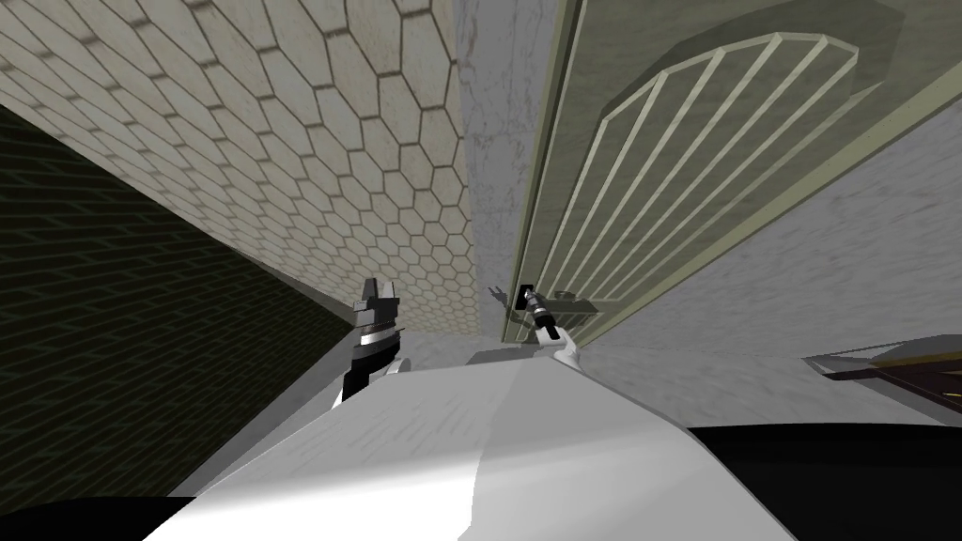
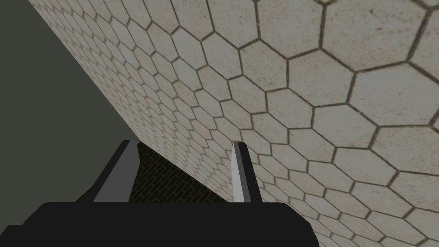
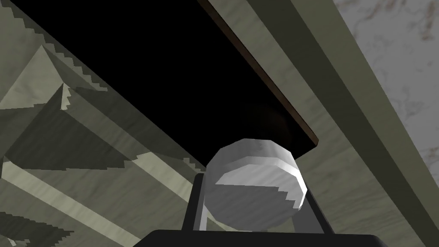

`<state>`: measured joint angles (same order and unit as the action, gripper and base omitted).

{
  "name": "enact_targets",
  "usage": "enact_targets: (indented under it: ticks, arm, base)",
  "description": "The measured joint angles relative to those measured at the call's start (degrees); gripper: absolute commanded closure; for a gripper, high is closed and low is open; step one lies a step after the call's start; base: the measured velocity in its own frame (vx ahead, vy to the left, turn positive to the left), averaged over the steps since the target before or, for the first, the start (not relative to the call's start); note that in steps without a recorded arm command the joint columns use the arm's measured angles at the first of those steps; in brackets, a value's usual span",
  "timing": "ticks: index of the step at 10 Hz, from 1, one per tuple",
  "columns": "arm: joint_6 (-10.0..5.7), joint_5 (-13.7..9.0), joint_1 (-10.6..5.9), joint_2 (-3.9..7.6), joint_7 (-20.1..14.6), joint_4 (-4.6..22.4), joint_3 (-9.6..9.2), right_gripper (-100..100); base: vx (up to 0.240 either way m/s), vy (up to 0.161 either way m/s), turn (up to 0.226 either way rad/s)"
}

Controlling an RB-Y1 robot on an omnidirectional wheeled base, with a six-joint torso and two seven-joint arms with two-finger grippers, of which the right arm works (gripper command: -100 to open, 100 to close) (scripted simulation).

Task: Pull the door open

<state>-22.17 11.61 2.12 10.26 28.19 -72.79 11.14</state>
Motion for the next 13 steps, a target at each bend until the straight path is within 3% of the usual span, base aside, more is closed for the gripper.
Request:
enact_targets:
  ticks: [13]
  arm:
    - [-0.94,-12.3,2.62,2.87,-15.5,-1.2,-2.20,100]
  base:
    - [-0.030,-0.014,0.051]
